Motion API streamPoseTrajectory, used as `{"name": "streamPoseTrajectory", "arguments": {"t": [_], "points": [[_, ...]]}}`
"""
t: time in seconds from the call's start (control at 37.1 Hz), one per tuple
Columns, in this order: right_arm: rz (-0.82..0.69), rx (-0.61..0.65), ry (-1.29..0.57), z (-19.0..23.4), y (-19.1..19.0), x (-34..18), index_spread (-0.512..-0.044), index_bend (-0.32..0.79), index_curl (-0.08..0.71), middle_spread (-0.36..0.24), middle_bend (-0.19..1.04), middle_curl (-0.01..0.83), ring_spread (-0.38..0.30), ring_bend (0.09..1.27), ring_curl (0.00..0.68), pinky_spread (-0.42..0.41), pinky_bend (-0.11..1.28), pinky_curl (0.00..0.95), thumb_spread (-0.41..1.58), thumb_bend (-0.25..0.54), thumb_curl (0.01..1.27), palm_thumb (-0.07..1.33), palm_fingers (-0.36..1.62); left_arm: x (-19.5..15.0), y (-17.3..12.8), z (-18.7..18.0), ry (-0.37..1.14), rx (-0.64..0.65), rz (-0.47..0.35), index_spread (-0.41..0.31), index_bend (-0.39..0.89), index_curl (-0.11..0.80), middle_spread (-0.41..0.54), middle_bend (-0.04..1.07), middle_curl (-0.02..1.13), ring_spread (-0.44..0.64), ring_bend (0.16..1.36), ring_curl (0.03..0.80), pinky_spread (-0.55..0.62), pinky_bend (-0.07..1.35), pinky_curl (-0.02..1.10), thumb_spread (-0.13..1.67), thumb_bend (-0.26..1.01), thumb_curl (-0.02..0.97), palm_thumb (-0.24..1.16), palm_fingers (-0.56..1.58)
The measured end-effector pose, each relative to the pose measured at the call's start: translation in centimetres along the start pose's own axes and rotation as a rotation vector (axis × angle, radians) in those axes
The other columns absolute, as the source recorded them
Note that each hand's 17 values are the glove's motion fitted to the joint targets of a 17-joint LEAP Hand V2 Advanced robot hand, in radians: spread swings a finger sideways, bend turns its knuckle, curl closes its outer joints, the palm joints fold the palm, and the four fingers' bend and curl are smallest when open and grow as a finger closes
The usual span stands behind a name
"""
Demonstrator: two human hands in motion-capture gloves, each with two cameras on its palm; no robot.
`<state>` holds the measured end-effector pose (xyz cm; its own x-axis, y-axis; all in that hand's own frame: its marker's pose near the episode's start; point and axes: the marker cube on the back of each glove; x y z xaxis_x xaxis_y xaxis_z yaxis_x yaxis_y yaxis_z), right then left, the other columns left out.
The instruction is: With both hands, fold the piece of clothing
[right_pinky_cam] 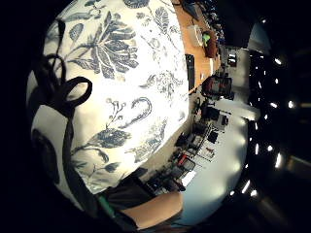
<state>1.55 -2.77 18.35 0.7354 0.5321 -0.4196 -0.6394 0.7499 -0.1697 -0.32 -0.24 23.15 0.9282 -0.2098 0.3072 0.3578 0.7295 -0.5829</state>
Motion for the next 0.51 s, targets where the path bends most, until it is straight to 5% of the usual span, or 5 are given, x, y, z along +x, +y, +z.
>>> {"name": "streamPoseTrajectory", "arguments": {"t": [0.05, 0.22, 0.35, 0.51], "points": [[-0.044, -0.072, 0.002, 0.4, -0.5, -0.6, -0.213, 0.16, 0.126, -0.141, 0.37, 0.481, -0.201, 0.74, 0.436, -0.305, 0.72, 0.390, 1.12, 0.039, 0.23, 0.63, 1.29, 0.0, 0.4, -0.8, -0.023, -0.029, 0.014, -0.035, 0.15, 0.332, 0.241, 0.16, 0.25, 0.41, 0.48, 0.345, 0.48, 0.51, 0.36, 1.23, -0.02, 0.137, 0.03, 0.07], [-0.055, -0.332, -0.008, -0.3, -1.9, -1.5, -0.221, 0.18, 0.192, -0.150, 0.45, 0.508, -0.203, 0.73, 0.443, -0.296, 0.68, 0.393, 1.11, 0.073, 0.26, 0.76, 1.36, -0.7, 1.5, -4.6, -0.007, -0.037, 0.012, -0.023, 0.14, 0.323, 0.242, 0.17, 0.26, 0.42, 0.52, 0.348, 0.49, 0.52, 0.36, 1.19, -0.02, 0.150, 0.01, 0.09], [-0.211, -0.202, -0.170, -4.3, -8.1, -4.7, -0.223, 0.18, 0.239, -0.150, 0.48, 0.522, -0.201, 0.75, 0.455, -0.280, 0.70, 0.412, 1.08, 0.081, 0.28, 0.84, 1.37, -2.6, 3.2, -9.2, 0.028, 0.041, 0.048, -0.012, 0.12, 0.308, 0.234, 0.18, 0.27, 0.41, 0.55, 0.348, 0.48, 0.54, 0.36, 1.16, -0.02, 0.161, 0.01, 0.11], [-0.331, -0.137, -0.208, -13.4, -3.5, -7.8, -0.226, 0.19, 0.285, -0.151, 0.51, 0.534, -0.203, 0.77, 0.469, -0.264, 0.74, 0.436, 1.04, 0.065, 0.30, 0.89, 1.36, -3.7, 5.2, -13.5, 0.063, 0.190, 0.096, 0.002, 0.13, 0.299, 0.231, 0.18, 0.28, 0.41, 0.57, 0.348, 0.48, 0.54, 0.36, 1.13, -0.02, 0.171, -0.01, 0.10]]}}
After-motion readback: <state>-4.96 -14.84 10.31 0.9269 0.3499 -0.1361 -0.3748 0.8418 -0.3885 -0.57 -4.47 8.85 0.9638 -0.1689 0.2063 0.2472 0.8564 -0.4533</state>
